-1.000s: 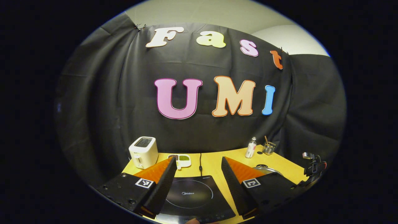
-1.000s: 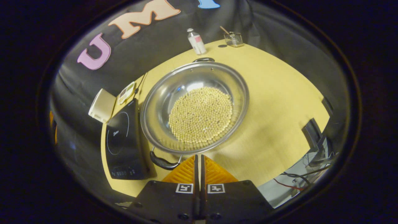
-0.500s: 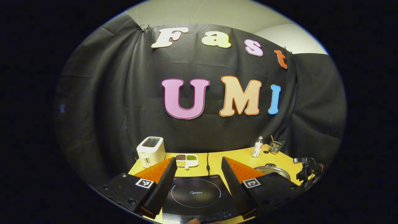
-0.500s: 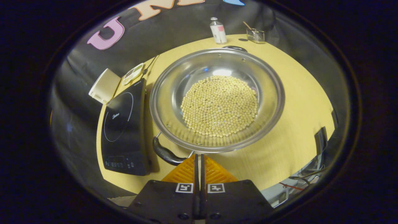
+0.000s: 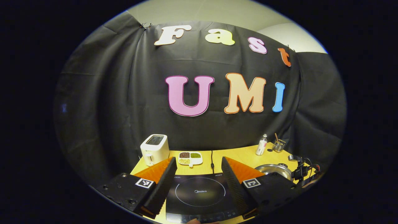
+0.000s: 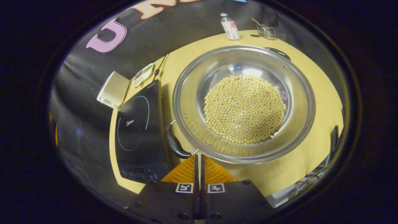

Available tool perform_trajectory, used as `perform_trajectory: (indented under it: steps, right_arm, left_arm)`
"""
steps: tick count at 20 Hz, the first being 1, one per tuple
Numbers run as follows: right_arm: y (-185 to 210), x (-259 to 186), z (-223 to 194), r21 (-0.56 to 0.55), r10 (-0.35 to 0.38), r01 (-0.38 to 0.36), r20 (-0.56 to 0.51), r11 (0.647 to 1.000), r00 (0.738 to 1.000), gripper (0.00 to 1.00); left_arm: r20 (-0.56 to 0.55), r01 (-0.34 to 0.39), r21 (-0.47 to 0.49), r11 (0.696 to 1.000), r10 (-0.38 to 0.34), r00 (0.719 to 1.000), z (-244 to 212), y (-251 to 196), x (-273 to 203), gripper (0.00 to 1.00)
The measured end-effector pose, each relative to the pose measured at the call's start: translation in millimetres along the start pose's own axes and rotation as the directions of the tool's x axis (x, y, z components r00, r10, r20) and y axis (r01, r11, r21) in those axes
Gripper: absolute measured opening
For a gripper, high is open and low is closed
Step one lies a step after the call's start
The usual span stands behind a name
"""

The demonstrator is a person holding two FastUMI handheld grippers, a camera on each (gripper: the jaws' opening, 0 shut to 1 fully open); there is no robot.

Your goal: First push the handle of the pot to place it horizontally, then grasp the pot with both hands and set it on the induction cooktop.

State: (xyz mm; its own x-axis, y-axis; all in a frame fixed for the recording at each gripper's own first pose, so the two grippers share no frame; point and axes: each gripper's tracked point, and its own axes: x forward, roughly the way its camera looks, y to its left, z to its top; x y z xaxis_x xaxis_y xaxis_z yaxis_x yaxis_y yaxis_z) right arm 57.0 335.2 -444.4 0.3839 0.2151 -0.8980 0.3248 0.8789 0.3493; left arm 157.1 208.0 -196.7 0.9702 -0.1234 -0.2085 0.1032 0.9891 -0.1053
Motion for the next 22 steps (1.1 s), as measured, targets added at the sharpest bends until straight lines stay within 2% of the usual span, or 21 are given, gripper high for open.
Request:
perform_trajectory:
  steps: [11, 17, 20, 22]
  right_arm:
    - [29, 20, 19, 0.101, 0.076, -0.076, -0.004, 0.992, 0.997, 0.03]
    - [43, 7, 29, 0.121, 0.168, -0.170, 0.027, 0.978, 0.985, 0.00]
    - [29, -13, 48, 0.109, 0.191, -0.199, 0.084, 0.974, 0.978, 0.02]
    - [1, -24, 68, 0.055, 0.140, -0.151, 0.161, 0.987, 0.977, 0.00]
  left_arm:
    - [-0.023, -0.030, 0.003, 1.000, 0.030, 0.999, -4, 1, -2, 0.89]
    - [-0.037, 0.007, 0.043, 0.999, -0.005, 0.999, -5, -18, 0, 0.89]
    - [-0.085, 0.028, 0.005, 1.000, -0.027, 0.996, -16, -39, 1, 0.89]
    - [-0.120, 0.068, -0.009, 0.998, -0.068, 0.990, -27, -61, 3, 0.89]
